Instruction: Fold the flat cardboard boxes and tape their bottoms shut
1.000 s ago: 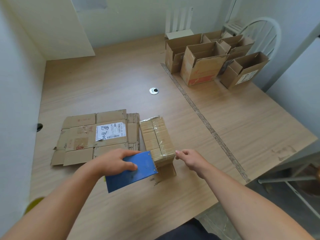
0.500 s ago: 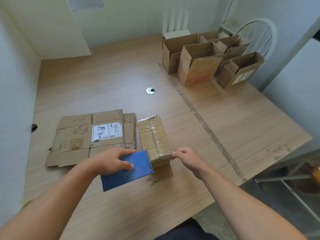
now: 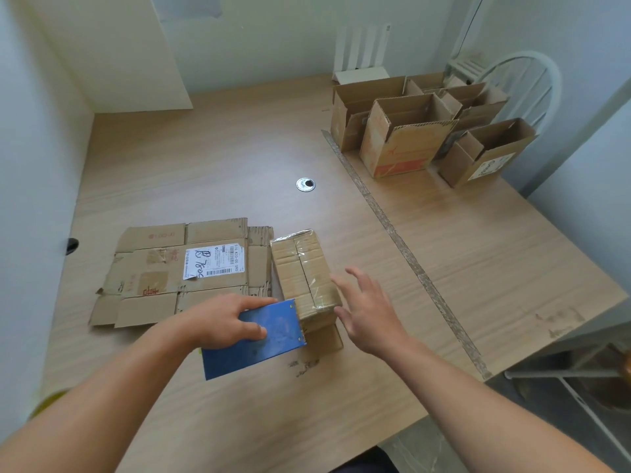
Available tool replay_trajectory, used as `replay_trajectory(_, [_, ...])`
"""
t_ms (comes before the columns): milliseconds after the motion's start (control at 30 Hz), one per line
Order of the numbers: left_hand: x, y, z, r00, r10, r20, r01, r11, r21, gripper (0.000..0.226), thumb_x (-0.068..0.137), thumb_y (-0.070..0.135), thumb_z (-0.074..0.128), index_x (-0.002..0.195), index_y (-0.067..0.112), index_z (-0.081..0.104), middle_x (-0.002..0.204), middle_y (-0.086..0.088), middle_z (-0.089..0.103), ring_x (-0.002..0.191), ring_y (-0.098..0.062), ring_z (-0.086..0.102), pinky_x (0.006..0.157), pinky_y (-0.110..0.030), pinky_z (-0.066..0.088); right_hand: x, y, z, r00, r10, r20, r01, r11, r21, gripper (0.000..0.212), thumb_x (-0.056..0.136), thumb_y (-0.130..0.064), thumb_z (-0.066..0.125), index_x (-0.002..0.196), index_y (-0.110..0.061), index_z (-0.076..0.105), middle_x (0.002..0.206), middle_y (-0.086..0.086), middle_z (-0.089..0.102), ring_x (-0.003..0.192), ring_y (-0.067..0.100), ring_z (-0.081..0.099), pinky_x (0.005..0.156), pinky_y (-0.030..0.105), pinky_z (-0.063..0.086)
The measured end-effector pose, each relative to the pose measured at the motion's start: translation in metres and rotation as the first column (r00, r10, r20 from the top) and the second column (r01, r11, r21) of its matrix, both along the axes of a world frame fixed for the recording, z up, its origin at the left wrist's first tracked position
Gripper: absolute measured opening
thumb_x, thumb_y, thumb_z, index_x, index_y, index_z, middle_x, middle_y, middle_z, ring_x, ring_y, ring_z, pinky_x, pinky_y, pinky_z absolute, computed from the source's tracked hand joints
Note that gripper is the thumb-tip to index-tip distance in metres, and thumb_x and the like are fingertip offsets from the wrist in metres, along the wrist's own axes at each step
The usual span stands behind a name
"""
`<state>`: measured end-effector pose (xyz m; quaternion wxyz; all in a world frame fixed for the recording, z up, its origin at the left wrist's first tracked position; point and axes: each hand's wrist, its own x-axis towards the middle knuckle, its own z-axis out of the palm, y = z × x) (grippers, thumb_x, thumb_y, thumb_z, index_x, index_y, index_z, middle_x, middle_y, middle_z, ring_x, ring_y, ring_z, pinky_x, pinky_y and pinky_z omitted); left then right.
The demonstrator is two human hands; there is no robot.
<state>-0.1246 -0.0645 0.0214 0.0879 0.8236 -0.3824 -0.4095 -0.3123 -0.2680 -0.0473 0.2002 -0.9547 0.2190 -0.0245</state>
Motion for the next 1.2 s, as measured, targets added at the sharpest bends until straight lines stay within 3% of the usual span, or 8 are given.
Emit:
replay_trajectory(67, [0.001,0.001,-0.002,1.0,-0.007,0.003,0.007,1.0,-0.015,0.055,0.09,0.042,0.063,0.139,0.056,0.041,0.125,0.015,0.058,0.108,-0.008,0.056,0.078,-0.016,0.041,0.01,-0.004,0.003,0.971,0.23,-0.07,-0.236,0.967,-0.097,0.063,0.099,-0.024,0.046,0.157,-0.032,0.021,0.166,-0.001,0.01,0.152,0.023,0.008,0.112,0.045,0.026])
replay_trajectory(167, [0.002,0.004,-0.003,1.0,-0.007,-0.021,0.007,0.999,-0.035,0.056,0.09,0.042,0.064,0.139,0.056,0.041,0.128,0.014,0.057,0.111,-0.009,0.055,0.092,-0.027,0.045,0.021,-0.014,-0.006,0.899,0.412,-0.15,-0.429,0.897,-0.104,0.056,0.105,-0.038,0.032,0.158,-0.032,0.016,0.165,-0.014,-0.002,0.153,0.016,-0.004,0.113,0.042,0.026])
replay_trajectory(267, [0.0,0.009,-0.004,1.0,0.005,-0.018,-0.006,0.999,-0.054,0.059,0.085,0.048,0.061,0.139,0.058,0.039,0.128,0.014,0.057,0.11,-0.01,0.055,0.092,-0.029,0.045,0.02,-0.016,-0.018,0.928,0.368,-0.062,-0.373,0.915,-0.151,0.055,0.098,-0.047,0.032,0.151,-0.033,0.034,0.161,-0.013,0.026,0.149,0.015,0.024,0.091,0.038,0.049])
replay_trajectory(367, [0.0,0.021,-0.006,1.0,0.02,0.005,-0.019,0.996,-0.082,0.06,0.085,0.051,0.058,0.139,0.062,0.035,0.123,0.016,0.059,0.103,-0.007,0.056,0.081,-0.024,0.045,0.018,-0.014,-0.03,0.939,0.344,0.013,-0.336,0.923,-0.186,0.052,0.096,-0.043,0.037,0.147,-0.034,0.036,0.156,-0.008,0.04,0.143,0.021,0.038,0.074,0.034,0.053])
replay_trajectory(500, [-0.003,0.041,-0.003,0.999,-0.019,0.042,0.023,0.994,-0.109,0.062,0.076,0.062,0.046,0.133,0.074,0.026,0.113,0.018,0.062,0.093,-0.005,0.057,0.072,-0.018,0.043,0.02,-0.016,-0.032,0.934,0.355,0.051,-0.338,0.919,-0.201,0.051,0.097,-0.042,0.037,0.147,-0.036,0.035,0.156,-0.008,0.04,0.144,0.021,0.036,0.077,0.037,0.05])
replay_trajectory(667, [0.001,0.058,-0.003,0.994,-0.041,0.102,0.053,0.991,-0.12,0.054,0.068,0.076,0.033,0.116,0.088,0.013,0.121,0.02,0.062,0.095,-0.009,0.057,0.086,-0.031,0.049,0.02,-0.017,-0.037,0.928,0.369,0.051,-0.352,0.914,-0.2,0.051,0.097,-0.042,0.039,0.148,-0.034,0.038,0.157,-0.007,0.038,0.146,0.021,0.03,0.081,0.039,0.053])
replay_trajectory(967, [0.021,0.066,-0.002,0.994,0.038,0.102,-0.034,0.999,-0.04,0.054,0.09,0.054,0.058,0.126,0.077,0.024,0.112,0.02,0.06,0.088,-0.002,0.054,0.076,-0.023,0.044,0.021,-0.019,-0.035,0.936,0.353,0.013,-0.347,0.925,-0.153,0.055,0.098,-0.048,0.031,0.153,-0.037,0.031,0.161,-0.014,0.019,0.15,0.015,0.012,0.096,0.041,0.046])
replay_trajectory(1200, [0.014,0.033,-0.01,0.936,0.011,0.353,-0.03,0.998,0.047,0.057,0.092,0.057,0.049,0.14,0.068,0.021,0.121,0.007,0.061,0.104,-0.02,0.053,0.075,-0.033,0.041,0.023,-0.017,-0.037,0.942,0.331,0.053,-0.326,0.942,-0.079,0.055,0.099,-0.049,0.032,0.152,-0.036,0.03,0.16,-0.017,0.019,0.15,0.009,0.005,0.106,0.044,0.04])
